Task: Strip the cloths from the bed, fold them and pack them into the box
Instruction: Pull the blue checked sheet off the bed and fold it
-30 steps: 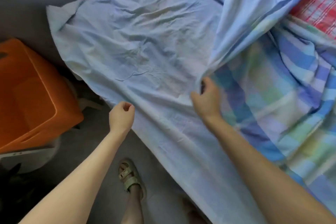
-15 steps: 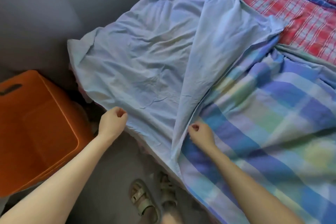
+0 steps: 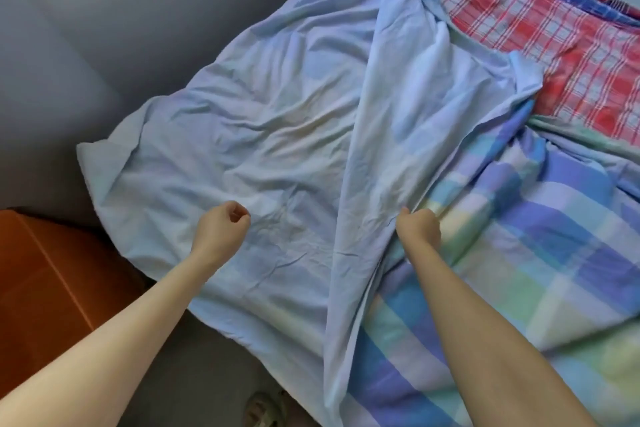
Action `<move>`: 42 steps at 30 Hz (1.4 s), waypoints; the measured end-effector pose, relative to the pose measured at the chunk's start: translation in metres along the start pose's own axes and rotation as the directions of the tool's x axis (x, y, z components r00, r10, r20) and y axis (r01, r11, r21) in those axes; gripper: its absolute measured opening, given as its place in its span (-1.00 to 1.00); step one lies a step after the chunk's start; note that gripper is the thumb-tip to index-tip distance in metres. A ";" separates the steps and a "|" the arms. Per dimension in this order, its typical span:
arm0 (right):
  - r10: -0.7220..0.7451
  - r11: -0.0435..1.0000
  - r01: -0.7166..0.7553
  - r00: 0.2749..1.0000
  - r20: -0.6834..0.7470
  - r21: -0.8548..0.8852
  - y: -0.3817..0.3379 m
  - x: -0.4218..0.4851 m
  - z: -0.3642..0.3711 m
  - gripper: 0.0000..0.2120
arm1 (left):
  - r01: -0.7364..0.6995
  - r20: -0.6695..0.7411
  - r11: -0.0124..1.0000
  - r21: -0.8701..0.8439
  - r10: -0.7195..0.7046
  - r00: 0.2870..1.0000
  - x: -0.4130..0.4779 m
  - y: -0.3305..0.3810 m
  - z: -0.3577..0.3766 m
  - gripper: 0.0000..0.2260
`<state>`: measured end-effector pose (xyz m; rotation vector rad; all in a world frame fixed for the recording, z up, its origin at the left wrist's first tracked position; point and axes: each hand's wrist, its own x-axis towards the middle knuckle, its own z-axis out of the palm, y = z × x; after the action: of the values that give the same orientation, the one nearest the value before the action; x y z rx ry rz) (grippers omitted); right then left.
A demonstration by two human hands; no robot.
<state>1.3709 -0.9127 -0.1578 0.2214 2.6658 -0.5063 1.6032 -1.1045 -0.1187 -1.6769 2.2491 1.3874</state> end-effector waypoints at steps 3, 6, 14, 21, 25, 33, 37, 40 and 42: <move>0.052 0.999 -0.052 0.997 -0.054 0.003 -0.009 0.016 0.002 -0.66 | -0.009 -0.026 1.000 0.004 0.009 1.000 0.027 0.011 -0.002 -0.91; 0.121 0.992 -0.118 0.989 -0.082 0.046 -0.015 0.028 -0.001 -0.73 | -0.012 -0.019 1.000 -0.017 0.012 1.000 0.045 0.020 -0.002 -0.86; -0.714 0.612 0.746 0.664 -0.222 0.262 -0.117 -0.068 0.019 -0.85 | 0.018 -0.142 0.989 -0.147 -0.039 0.989 0.082 0.024 -0.026 -0.90; -0.584 0.257 0.962 0.077 0.808 0.094 -0.120 -0.173 0.079 -0.80 | 0.164 -0.201 0.928 -0.333 -0.240 0.950 0.098 0.007 -0.062 -0.84; -0.641 0.643 0.766 0.546 0.539 -0.010 -0.132 -0.130 0.080 -0.67 | 0.215 -0.218 0.951 -0.224 -0.264 0.940 0.111 -0.022 -0.079 -0.81; 0.140 0.703 -0.304 0.946 0.293 0.643 -0.177 0.031 0.064 -0.68 | 0.286 -0.437 0.935 0.209 -0.172 0.883 0.125 -0.075 -0.118 -0.68; 0.166 0.500 -0.432 0.899 0.406 0.751 -0.180 0.088 0.072 -0.70 | 0.249 -0.510 0.883 0.398 -0.012 0.860 0.146 -0.092 -0.137 -0.53; 0.184 0.631 -0.320 0.947 0.265 0.706 -0.184 0.100 0.062 -0.91 | 0.298 -0.544 0.917 0.266 -0.112 0.832 0.162 -0.097 -0.154 -0.40; 0.226 0.833 -0.222 0.973 0.055 0.507 -0.202 0.089 0.053 -0.84 | 0.322 -0.469 0.936 0.140 -0.224 0.854 0.171 -0.101 -0.165 -0.35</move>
<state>1.2640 -1.1125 -0.1771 0.6834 2.4098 -1.1286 1.6856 -1.3452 -0.1651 -2.3061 2.1263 0.7203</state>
